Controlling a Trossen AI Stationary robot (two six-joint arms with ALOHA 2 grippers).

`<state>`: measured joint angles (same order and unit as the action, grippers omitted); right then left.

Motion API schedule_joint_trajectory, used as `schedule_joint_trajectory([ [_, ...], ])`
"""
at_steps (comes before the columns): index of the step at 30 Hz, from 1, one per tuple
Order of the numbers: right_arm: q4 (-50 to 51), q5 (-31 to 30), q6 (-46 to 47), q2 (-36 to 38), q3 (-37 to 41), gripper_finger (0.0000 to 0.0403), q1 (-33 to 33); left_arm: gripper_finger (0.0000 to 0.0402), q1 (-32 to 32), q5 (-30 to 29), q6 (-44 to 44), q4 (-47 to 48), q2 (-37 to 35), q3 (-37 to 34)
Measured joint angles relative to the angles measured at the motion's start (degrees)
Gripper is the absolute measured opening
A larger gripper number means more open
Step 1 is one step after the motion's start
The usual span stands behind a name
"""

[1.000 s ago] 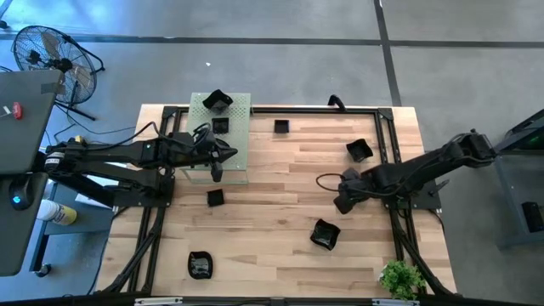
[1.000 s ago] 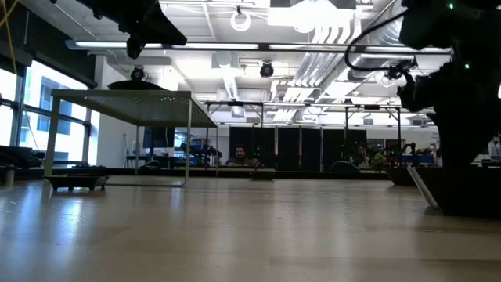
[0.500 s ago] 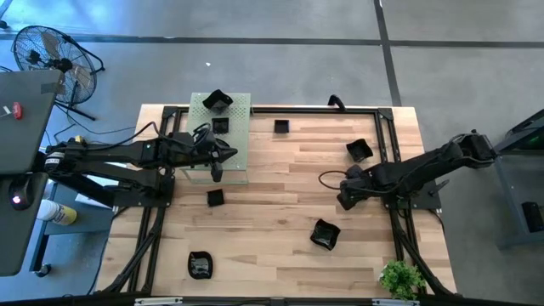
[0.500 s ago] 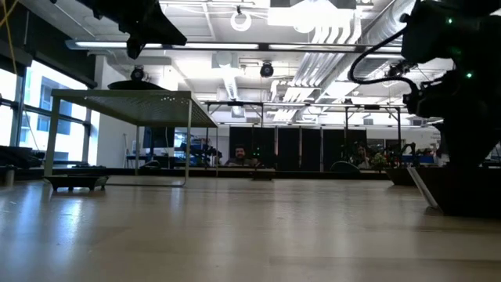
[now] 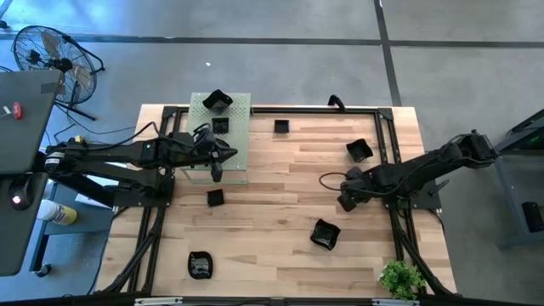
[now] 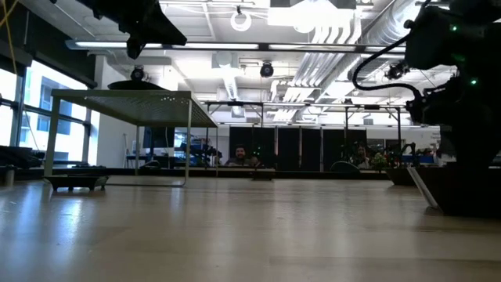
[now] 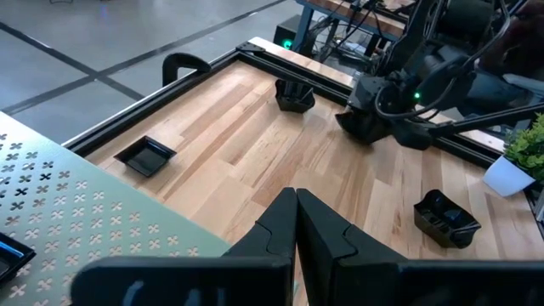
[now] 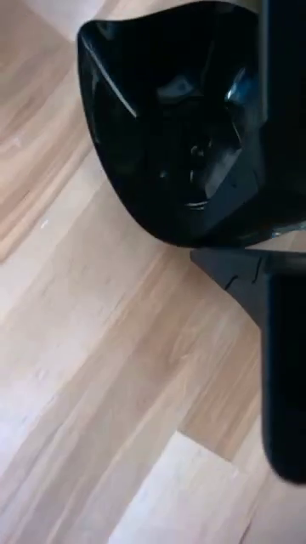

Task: Pick & Place Mini shaped plates
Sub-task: Stack the leaf-shaped plate on the other leaf-shaped plate on the shelf

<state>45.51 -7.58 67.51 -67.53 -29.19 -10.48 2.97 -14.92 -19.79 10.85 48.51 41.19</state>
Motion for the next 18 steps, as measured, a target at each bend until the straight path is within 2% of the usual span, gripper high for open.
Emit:
schedule_joint_trajectory([
  [4,-3.01,2.02,-2.92,0.02,-1.16,0.0004,-0.05,0.0001,-0.01,-0.02,0.00,0.00,0.02,0.00],
  [8,-3.14,0.28,-7.25,0.00,-5.54,0.0008,-0.07,0.0001,0.01,-0.02,0.00,0.00,0.02,0.00],
  [14,-10.63,-2.54,-19.81,-0.65,-11.97,0.0005,0.43,0.0001,0.00,-0.07,0.00,0.00,0.02,0.00],
  [18,-13.16,-2.60,-29.45,-5.99,-16.65,0.0004,1.61,0.0001,0.01,-0.24,0.00,0.00,0.02,0.00],
])
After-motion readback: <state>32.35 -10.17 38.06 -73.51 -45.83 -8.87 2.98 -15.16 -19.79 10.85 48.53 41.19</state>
